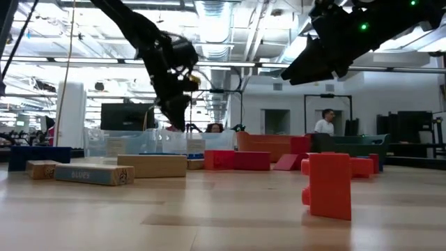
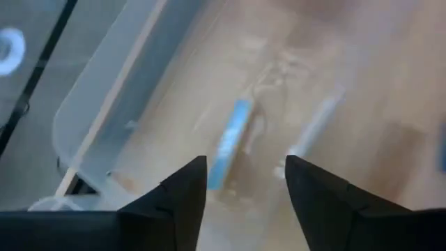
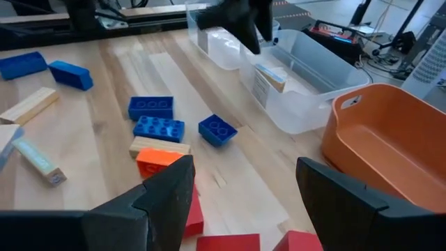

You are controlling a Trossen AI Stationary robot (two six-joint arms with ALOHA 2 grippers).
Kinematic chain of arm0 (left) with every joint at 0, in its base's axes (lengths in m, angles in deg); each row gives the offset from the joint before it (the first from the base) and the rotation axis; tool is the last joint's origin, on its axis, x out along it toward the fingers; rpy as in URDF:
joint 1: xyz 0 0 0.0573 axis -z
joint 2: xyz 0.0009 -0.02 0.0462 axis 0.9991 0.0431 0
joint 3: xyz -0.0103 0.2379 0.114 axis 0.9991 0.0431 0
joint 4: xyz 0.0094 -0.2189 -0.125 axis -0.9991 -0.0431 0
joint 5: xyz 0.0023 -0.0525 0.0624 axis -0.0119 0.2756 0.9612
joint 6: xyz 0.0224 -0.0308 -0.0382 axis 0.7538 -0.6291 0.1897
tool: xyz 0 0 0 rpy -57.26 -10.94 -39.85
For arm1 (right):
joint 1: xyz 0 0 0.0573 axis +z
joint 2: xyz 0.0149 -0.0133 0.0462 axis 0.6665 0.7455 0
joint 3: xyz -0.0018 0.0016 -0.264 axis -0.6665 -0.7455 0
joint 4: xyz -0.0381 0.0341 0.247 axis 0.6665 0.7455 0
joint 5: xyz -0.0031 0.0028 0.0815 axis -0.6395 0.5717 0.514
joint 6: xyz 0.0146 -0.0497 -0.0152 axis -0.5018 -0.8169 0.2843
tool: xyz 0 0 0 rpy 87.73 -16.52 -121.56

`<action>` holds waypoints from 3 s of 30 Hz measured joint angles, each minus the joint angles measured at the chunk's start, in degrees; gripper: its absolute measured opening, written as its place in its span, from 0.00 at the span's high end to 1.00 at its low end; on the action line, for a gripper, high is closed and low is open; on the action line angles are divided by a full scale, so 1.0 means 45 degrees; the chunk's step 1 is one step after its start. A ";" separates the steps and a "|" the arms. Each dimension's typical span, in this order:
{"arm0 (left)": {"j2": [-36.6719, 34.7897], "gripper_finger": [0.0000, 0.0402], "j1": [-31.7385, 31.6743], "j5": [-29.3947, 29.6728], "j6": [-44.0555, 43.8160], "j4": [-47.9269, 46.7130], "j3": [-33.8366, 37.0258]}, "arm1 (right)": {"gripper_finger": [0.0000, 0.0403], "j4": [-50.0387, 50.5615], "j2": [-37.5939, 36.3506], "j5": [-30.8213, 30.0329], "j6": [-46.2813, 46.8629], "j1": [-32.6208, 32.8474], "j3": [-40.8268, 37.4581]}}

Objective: Sort blocks
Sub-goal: Put the brown block into the right transparent bin, then put the blue game piece into the left transparent bin

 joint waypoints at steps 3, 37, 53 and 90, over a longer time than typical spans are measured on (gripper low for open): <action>-0.0682 0.51 0.0880 -0.0491 0.0158 -0.0185 0.0296 | 0.30 0.0064 0.0000 0.0000 -0.0056 0.0000 0.0000; 0.1329 0.53 1.1269 0.0305 -0.9927 0.1072 0.1539 | 0.30 0.0147 0.0029 -0.0005 0.0007 -0.0146 -0.0015; 0.1545 0.89 1.0803 0.1396 -0.6957 0.0960 0.1539 | 0.30 0.0143 0.0029 -0.0005 0.0028 -0.0146 -0.0015; -0.0151 0.51 0.1245 -0.0548 0.0543 -0.1377 -0.1420 | 0.30 -0.0264 0.0039 0.0024 0.0046 0.0037 -0.0010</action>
